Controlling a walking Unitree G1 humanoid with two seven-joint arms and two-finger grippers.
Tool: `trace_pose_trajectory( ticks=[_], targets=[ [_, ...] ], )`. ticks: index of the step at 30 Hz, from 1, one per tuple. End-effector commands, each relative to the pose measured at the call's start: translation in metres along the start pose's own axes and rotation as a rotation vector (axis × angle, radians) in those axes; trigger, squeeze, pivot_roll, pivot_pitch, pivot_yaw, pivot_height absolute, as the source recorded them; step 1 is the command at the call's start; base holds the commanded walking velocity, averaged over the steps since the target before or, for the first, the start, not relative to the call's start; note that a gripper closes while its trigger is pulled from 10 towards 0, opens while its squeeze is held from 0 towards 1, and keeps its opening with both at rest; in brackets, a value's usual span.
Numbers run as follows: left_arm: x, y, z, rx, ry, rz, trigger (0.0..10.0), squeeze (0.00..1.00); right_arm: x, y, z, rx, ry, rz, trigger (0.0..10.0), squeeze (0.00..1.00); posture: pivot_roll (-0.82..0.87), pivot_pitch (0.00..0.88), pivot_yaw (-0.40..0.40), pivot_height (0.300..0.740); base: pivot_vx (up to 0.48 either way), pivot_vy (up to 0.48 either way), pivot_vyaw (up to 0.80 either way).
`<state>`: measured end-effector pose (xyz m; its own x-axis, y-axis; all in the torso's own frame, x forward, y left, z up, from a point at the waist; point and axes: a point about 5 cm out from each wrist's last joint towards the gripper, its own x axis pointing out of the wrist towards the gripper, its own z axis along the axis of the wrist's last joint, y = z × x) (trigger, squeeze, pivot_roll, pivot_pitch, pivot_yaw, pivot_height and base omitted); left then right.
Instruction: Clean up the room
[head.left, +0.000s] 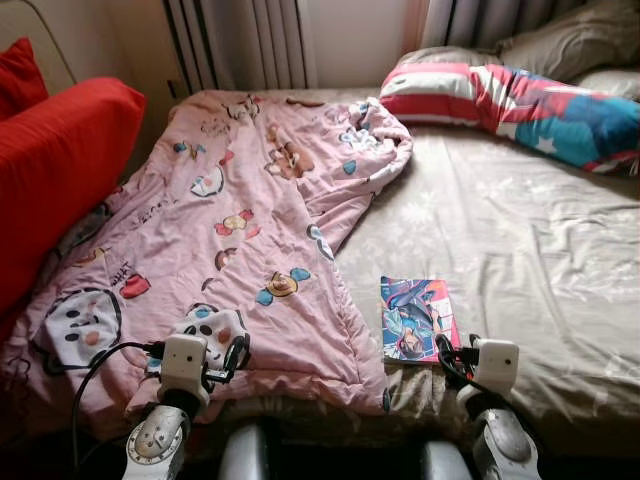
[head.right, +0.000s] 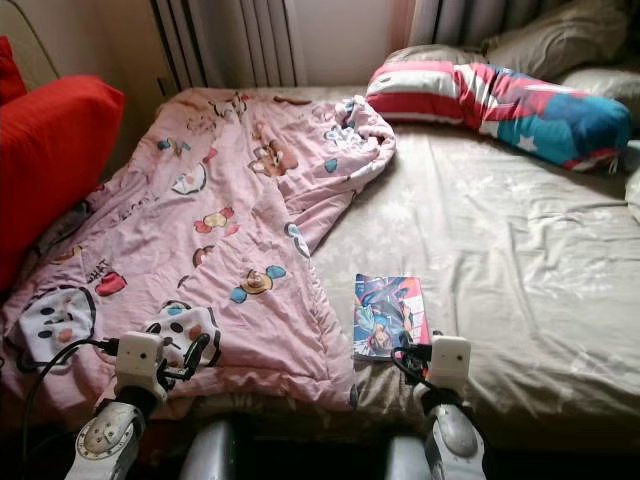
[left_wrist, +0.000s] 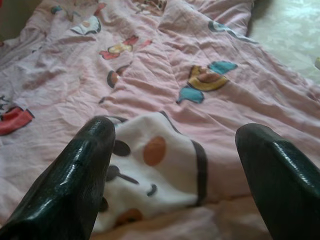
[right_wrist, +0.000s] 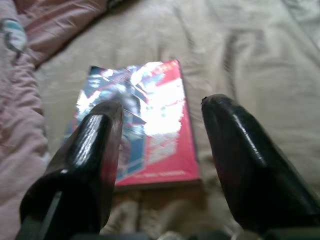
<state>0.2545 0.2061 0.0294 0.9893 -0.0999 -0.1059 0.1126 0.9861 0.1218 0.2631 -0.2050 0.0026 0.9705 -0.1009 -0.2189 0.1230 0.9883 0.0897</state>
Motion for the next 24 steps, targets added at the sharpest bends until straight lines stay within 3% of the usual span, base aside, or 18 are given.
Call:
trace_pose_trajectory(
  ticks=[1, 6, 15, 17, 22, 23, 24],
  targets=[
    [-0.001, 0.005, 0.003, 0.002, -0.008, 0.011, 10.0, 0.00, 0.003, 0.000, 0.001, 0.033, 0.014, -0.021, 10.0, 0.00, -0.03, 0.077, 0.069, 0.576, 0.240, 0.000, 0.00],
    [-0.005, 0.008, 0.006, 0.009, -0.016, 0.014, 10.0, 0.00, 0.011, 0.000, 0.008, 0.044, 0.015, -0.035, 10.0, 0.00, -0.01, 0.121, 0.086, 0.576, 0.000, 0.000, 0.00],
    [-0.012, 0.019, 0.019, 0.025, -0.039, 0.017, 10.0, 0.00, 0.034, 0.004, 0.029, 0.160, 0.019, -0.074, 10.0, 0.00, 0.03, 0.186, 0.133, 0.576, 0.000, 0.000, 0.00],
    [-0.013, 0.021, 0.021, 0.034, -0.034, 0.017, 10.0, 0.00, 0.042, 0.009, 0.040, 0.167, 0.005, -0.069, 10.0, 1.00, 0.05, 0.200, 0.148, 0.576, 0.000, 0.000, 0.00],
    [-0.020, 0.025, 0.023, 0.046, -0.027, 0.020, 10.0, 0.00, 0.052, 0.011, 0.056, 0.218, -0.023, -0.097, 10.0, 0.94, 0.07, 0.216, 0.163, 0.576, 0.000, 0.000, 0.00],
    [-0.020, 0.025, 0.023, 0.048, -0.024, 0.020, 10.0, 0.00, 0.053, 0.011, 0.057, 0.227, -0.023, -0.101, 10.0, 0.75, 0.07, 0.216, 0.163, 0.576, 0.000, 0.000, 0.00],
    [-0.020, 0.025, 0.023, 0.048, -0.024, 0.020, 10.0, 0.00, 0.053, 0.011, 0.057, 0.227, -0.023, -0.101, 10.0, 0.75, 0.07, 0.216, 0.163, 0.576, 0.000, 0.000, 0.00]
  ],
)
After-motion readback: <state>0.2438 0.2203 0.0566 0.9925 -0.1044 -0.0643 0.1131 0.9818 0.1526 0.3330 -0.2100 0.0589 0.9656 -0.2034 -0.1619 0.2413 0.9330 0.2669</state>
